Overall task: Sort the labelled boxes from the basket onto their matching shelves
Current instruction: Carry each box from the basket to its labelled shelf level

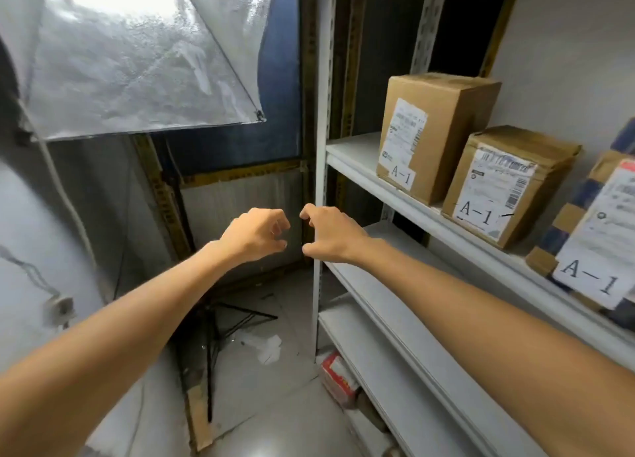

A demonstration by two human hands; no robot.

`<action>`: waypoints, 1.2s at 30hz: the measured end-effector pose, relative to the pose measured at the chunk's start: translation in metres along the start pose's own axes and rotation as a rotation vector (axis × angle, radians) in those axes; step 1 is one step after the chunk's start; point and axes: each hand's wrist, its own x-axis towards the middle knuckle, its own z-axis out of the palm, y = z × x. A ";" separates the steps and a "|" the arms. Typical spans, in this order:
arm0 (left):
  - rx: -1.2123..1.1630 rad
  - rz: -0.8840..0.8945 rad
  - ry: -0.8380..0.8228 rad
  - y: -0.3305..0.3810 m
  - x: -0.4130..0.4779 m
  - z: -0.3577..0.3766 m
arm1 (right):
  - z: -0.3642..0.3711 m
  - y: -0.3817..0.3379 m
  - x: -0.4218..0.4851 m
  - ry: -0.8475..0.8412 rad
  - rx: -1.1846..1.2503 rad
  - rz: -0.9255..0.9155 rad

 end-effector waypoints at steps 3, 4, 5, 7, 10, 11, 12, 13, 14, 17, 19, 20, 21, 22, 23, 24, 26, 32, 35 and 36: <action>0.031 -0.190 -0.059 -0.018 -0.067 0.006 | 0.024 -0.038 -0.015 -0.142 -0.010 -0.148; 0.040 -0.248 -0.068 -0.023 -0.089 0.008 | 0.033 -0.052 -0.021 -0.184 -0.023 -0.202; 0.036 -0.310 -0.071 -0.027 -0.113 0.009 | 0.042 -0.066 -0.028 -0.229 -0.034 -0.257; 0.025 -0.420 -0.082 -0.033 -0.162 0.010 | 0.058 -0.096 -0.045 -0.339 -0.013 -0.344; 0.029 -0.567 -0.105 -0.039 -0.236 0.009 | 0.079 -0.144 -0.073 -0.467 0.014 -0.473; 0.021 -0.624 -0.105 -0.040 -0.261 0.008 | 0.086 -0.160 -0.082 -0.499 0.001 -0.523; 0.013 -0.681 -0.096 -0.041 -0.285 0.006 | 0.091 -0.176 -0.092 -0.525 -0.016 -0.571; 0.009 -0.734 -0.074 -0.041 -0.309 0.005 | 0.096 -0.192 -0.101 -0.545 -0.030 -0.615; 0.006 -0.781 -0.046 -0.040 -0.334 0.002 | 0.099 -0.209 -0.112 -0.558 -0.043 -0.658; -0.005 -0.903 0.010 -0.031 -0.414 -0.006 | 0.113 -0.257 -0.152 -0.587 -0.090 -0.786; 0.000 -0.988 0.047 -0.021 -0.474 -0.004 | 0.127 -0.289 -0.191 -0.625 -0.130 -0.887; 0.000 -1.030 0.067 -0.013 -0.507 -0.002 | 0.133 -0.304 -0.214 -0.650 -0.144 -0.944; -0.008 -1.069 0.072 -0.005 -0.539 0.000 | 0.139 -0.319 -0.237 -0.684 -0.148 -0.989; -0.017 -1.105 0.063 0.007 -0.570 0.001 | 0.144 -0.333 -0.262 -0.713 -0.148 -1.040; -0.022 -1.139 0.046 0.018 -0.600 0.004 | 0.150 -0.347 -0.287 -0.736 -0.155 -1.090; -0.021 -1.166 0.036 0.032 -0.629 0.005 | 0.155 -0.360 -0.312 -0.755 -0.170 -1.141; -0.011 -1.229 0.080 0.057 -0.683 0.007 | 0.166 -0.385 -0.360 -0.805 -0.171 -1.235; -0.049 -1.531 0.098 0.147 -0.835 0.019 | 0.184 -0.436 -0.499 -0.877 -0.261 -1.550; -0.053 -1.673 0.166 0.187 -0.899 0.021 | 0.188 -0.462 -0.554 -0.891 -0.267 -1.639; -0.062 -1.712 0.177 0.197 -0.917 0.022 | 0.189 -0.469 -0.569 -0.883 -0.261 -1.662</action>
